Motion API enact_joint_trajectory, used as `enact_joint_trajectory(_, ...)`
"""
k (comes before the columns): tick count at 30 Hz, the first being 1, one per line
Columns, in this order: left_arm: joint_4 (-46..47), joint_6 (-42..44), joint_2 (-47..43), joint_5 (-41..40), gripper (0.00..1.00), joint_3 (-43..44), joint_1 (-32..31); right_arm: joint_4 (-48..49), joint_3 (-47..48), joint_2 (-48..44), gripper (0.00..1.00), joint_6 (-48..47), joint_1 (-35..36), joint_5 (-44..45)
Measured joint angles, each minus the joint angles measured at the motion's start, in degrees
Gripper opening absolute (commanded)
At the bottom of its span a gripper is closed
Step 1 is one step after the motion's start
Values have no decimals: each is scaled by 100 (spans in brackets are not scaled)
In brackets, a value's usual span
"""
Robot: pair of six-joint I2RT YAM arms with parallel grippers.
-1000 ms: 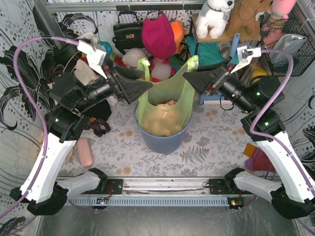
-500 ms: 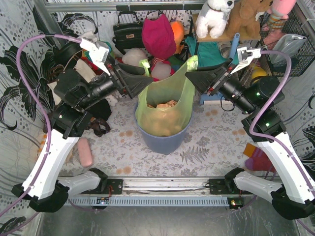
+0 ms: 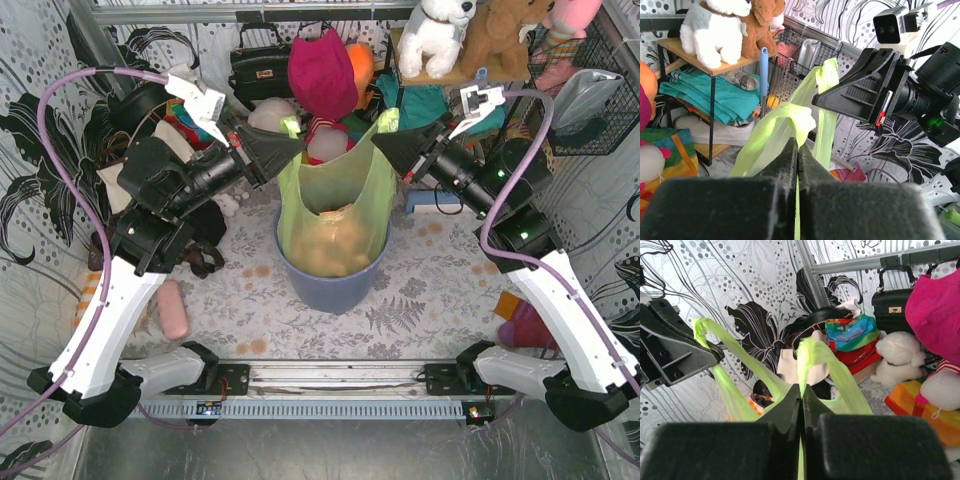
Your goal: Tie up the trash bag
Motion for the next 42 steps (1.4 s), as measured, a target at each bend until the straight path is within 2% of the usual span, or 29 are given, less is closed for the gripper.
enact_joint_trajectory(10, -262, 345, 402, -494, 0, 1128, 0, -46, 1178, 560, 0, -118, 0, -2)
enact_joint_trajectory(13, -302, 452, 402, -573, 0, 1298, 0, 44, 1187, 485, 0, -116, 0, -2)
enact_joint_trajectory(16, -269, 487, 291, -656, 0, 1104, 0, 157, 881, 321, 0, -107, 0, -4)
enact_joint_trajectory(18, -195, 479, 131, -710, 6, 756, 0, 210, 577, 186, 0, -83, 2, -4)
enact_joint_trajectory(20, -157, 444, -61, -765, 27, 337, 0, 214, 286, 70, 20, -55, 0, -4)
enact_joint_trajectory(22, -131, 354, -197, -804, 42, 35, 0, 205, 125, 28, 30, 0, 2, -2)
enact_joint_trajectory(24, -96, 232, -234, -804, 49, -98, 0, 201, 79, 31, 33, 33, 0, 4)
enact_joint_trajectory(28, 63, 52, -184, -734, 50, -96, 0, 210, 81, -2, 35, 37, 0, 28)
enact_joint_trajectory(30, 103, 28, -133, -721, 47, -42, 0, 212, 114, -4, 35, 35, 0, 48)
enact_joint_trajectory(32, 94, 31, -44, -732, 39, 79, 0, 210, 160, 9, 27, 35, 2, 63)
enact_joint_trajectory(33, 83, 37, 4, -748, 35, 144, 0, 210, 199, 24, 20, 33, 0, 66)
enact_joint_trajectory(35, 24, 76, 127, -804, 20, 337, 0, 212, 328, 90, 4, 15, 0, 66)
enact_joint_trajectory(36, -7, 98, 181, -839, 13, 435, 0, 208, 417, 144, 0, -2, 0, 66)
enact_joint_trajectory(38, -74, 144, 289, -927, 0, 664, 0, 197, 680, 319, 0, -42, 0, 61)
enact_joint_trajectory(42, -306, 262, 369, -1182, 0, 1062, 0, 114, 1370, 809, 0, -50, 0, -76)
